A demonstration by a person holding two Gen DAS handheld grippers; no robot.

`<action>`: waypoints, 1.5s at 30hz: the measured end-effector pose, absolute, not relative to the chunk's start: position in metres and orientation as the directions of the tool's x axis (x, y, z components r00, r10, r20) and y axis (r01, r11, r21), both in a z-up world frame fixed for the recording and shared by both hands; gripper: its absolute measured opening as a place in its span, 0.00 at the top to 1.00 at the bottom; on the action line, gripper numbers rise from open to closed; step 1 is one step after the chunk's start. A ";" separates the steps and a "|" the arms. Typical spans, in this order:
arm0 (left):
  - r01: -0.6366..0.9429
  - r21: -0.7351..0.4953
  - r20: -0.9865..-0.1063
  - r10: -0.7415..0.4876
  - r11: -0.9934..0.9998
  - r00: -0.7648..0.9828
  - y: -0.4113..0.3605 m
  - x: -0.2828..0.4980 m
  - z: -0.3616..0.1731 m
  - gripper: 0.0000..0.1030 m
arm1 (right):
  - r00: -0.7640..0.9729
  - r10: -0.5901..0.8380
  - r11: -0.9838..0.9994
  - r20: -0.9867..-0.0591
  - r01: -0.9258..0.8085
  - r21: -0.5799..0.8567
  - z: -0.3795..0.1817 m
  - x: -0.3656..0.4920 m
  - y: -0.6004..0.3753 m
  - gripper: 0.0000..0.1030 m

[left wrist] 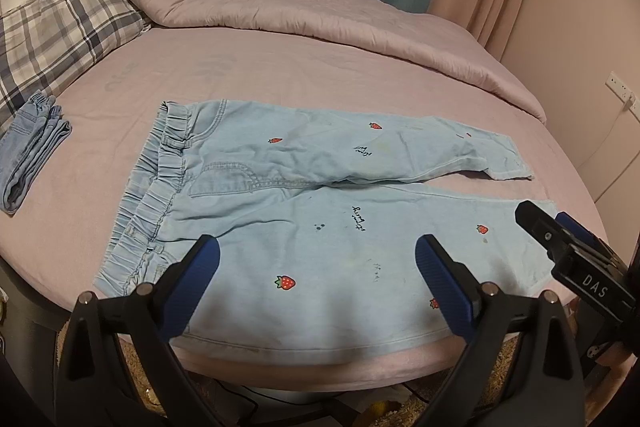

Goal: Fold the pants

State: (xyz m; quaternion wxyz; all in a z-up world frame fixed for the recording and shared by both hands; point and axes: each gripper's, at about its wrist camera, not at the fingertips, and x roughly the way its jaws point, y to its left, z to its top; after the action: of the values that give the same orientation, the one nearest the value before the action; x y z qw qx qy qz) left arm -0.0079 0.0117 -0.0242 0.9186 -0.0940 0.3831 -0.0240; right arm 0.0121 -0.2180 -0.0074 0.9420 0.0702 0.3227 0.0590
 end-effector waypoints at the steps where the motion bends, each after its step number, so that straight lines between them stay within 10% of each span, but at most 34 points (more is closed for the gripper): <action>1: -0.027 -0.191 -0.699 -0.117 0.981 0.705 0.012 -0.008 -0.024 0.05 | 0.784 0.156 0.983 -0.600 -0.065 0.171 -0.007 0.012 -0.218 0.00; 45: 0.004 -0.193 -0.712 -0.143 0.981 0.688 0.005 -0.009 -0.028 0.07 | 0.782 0.138 0.981 -0.608 -0.024 0.192 -0.009 0.010 -0.234 0.00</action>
State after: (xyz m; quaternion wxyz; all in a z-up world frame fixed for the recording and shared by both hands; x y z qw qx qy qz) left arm -0.0087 0.0051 -0.0277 0.9143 -0.0882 0.3932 -0.0403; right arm 0.0104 -0.2336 -0.0089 0.9399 0.0873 0.3273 0.0433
